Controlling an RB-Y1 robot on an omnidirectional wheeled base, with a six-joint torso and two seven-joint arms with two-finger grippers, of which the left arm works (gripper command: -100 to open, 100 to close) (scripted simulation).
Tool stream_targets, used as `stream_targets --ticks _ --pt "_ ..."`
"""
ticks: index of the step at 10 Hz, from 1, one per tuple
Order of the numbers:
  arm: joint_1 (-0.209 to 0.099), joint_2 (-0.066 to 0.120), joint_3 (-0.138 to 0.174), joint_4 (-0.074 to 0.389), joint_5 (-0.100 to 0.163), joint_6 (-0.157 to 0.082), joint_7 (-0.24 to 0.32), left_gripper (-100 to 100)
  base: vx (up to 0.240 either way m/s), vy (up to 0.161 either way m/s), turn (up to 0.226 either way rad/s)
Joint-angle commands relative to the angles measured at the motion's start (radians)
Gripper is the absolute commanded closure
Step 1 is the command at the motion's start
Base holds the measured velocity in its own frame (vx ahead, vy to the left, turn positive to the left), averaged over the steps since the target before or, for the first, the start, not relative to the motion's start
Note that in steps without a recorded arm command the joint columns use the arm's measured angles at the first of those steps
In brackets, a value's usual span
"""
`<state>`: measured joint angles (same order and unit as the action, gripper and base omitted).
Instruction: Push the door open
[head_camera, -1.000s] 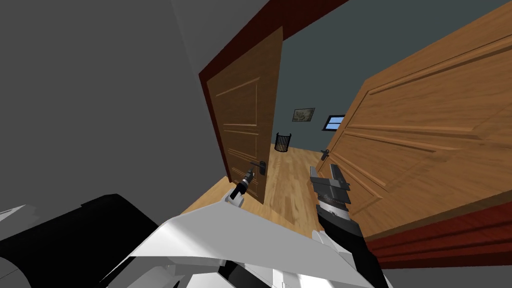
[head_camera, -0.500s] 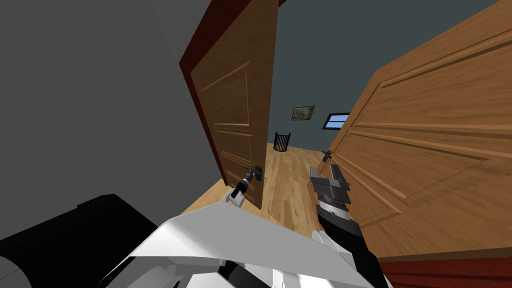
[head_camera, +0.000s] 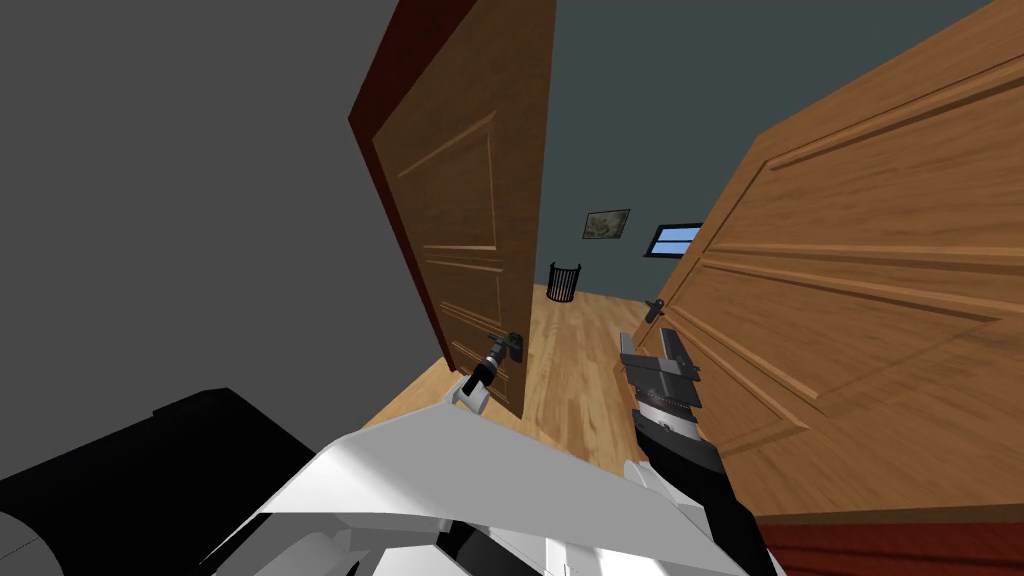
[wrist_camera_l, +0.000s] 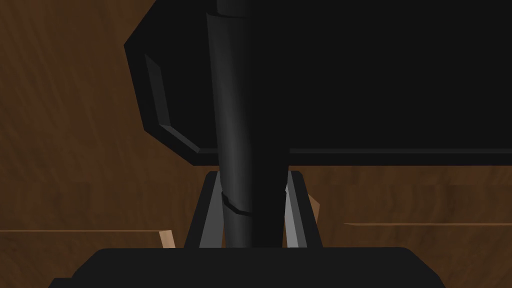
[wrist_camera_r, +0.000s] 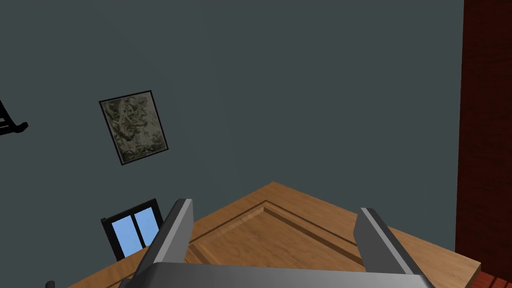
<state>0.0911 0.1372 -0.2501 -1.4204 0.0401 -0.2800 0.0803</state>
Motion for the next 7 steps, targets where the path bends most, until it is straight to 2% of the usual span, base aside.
stream_targets --ticks 1,3,7 --pt "0.004 0.0 -0.001 0.001 0.0 -0.001 0.001 100 0.0 0.0 0.0" --pt "-0.003 -0.002 0.011 0.004 0.001 0.001 -0.002 100 0.042 -0.022 0.016" --pt "-0.011 -0.007 0.047 0.016 0.004 0.002 -0.009 100 0.16 -0.07 0.042"
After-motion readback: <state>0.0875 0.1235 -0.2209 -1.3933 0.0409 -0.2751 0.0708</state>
